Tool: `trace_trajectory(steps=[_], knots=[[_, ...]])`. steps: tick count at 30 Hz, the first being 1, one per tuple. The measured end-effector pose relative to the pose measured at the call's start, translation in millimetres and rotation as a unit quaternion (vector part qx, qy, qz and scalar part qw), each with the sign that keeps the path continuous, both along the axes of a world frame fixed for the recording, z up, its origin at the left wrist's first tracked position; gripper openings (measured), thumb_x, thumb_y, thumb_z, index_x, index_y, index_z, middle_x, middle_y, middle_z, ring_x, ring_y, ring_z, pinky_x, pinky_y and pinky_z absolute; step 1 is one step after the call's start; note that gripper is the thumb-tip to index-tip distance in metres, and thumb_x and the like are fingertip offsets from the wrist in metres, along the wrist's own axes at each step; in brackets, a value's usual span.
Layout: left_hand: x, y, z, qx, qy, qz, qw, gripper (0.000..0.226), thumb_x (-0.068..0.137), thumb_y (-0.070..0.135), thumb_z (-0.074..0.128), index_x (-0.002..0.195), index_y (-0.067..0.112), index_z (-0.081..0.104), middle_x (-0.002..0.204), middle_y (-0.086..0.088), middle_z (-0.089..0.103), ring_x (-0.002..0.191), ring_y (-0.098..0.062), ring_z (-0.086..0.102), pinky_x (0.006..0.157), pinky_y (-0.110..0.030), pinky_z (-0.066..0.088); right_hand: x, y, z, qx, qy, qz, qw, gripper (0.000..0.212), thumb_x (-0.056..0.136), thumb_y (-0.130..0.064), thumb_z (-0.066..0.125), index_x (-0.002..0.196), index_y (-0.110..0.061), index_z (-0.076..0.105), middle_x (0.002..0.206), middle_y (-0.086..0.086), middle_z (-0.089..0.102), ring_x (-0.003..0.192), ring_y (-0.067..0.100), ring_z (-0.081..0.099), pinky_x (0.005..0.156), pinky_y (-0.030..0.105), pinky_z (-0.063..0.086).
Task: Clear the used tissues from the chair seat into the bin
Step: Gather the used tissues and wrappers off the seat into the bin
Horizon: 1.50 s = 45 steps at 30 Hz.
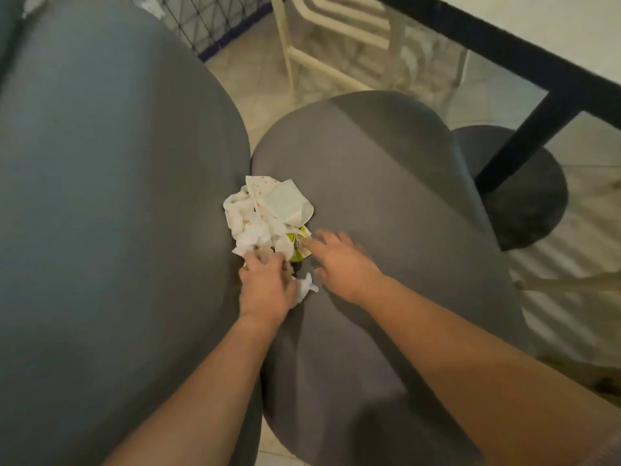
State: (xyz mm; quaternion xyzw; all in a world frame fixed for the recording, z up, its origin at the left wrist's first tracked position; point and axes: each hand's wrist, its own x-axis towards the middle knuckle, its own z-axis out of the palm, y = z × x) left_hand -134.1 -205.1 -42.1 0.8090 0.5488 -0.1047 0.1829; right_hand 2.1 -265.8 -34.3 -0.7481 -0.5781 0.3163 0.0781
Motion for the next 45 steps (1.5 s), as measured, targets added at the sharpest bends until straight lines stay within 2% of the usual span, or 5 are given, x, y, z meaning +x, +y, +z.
trace_trajectory(steps=[7, 29, 34, 41, 45], knots=[[-20, 9, -23, 0.018, -0.076, 0.000, 0.997, 0.038, 0.084, 0.007, 0.052, 0.120, 0.017, 0.048, 0.123, -0.009, 0.033, 0.105, -0.029, 0.040, 0.090, -0.038, 0.047, -26, 37, -35, 0.014, 0.071, 0.030, 0.997, 0.076, 0.081, 0.014, 0.041, 0.141, -0.030, 0.028, 0.146, 0.004, 0.025, 0.130, 0.033, 0.025, 0.103, 0.052, 0.038], [2, -89, 28, -0.081, -0.223, -0.176, 0.955, 0.025, 0.084, 0.006, 0.064, 0.109, 0.006, 0.064, 0.096, -0.009, 0.049, 0.083, -0.015, 0.051, 0.076, -0.002, 0.034, 45, -93, 24, -0.056, -0.069, -0.078, 0.993, 0.030, 0.086, -0.002, 0.046, 0.115, -0.011, 0.042, 0.091, 0.009, 0.059, 0.072, 0.028, 0.047, 0.045, 0.026, 0.024], [13, -117, 41, -0.127, -0.300, -0.187, 0.927, 0.025, 0.085, 0.010, 0.057, 0.107, 0.021, 0.060, 0.112, 0.008, 0.040, 0.103, 0.007, 0.045, 0.087, -0.002, 0.033, 59, -134, 40, -0.046, -0.085, -0.115, 0.989, 0.027, 0.087, -0.008, 0.048, 0.113, -0.011, 0.043, 0.098, 0.012, 0.063, 0.070, 0.027, 0.045, 0.052, 0.029, 0.029], [43, -128, 68, -0.181, -0.403, 0.024, 0.897, 0.036, 0.077, -0.019, 0.058, 0.096, 0.011, 0.055, 0.084, 0.009, 0.052, 0.068, 0.017, 0.055, 0.064, -0.002, 0.042, 67, -176, 47, -0.035, -0.082, -0.143, 0.986, 0.023, 0.085, -0.010, 0.049, 0.107, -0.014, 0.044, 0.101, 0.011, 0.063, 0.092, 0.032, 0.059, 0.061, 0.031, 0.033], [55, -116, 73, -0.223, -0.407, 0.156, 0.872, 0.024, 0.090, -0.004, 0.050, 0.082, 0.019, 0.053, 0.075, 0.004, 0.052, 0.067, -0.005, 0.052, 0.063, -0.021, 0.044, 66, -187, 50, -0.021, -0.086, -0.148, 0.985, 0.021, 0.084, -0.011, 0.049, 0.105, -0.012, 0.045, 0.101, 0.010, 0.062, 0.091, 0.032, 0.056, 0.062, 0.031, 0.032]])
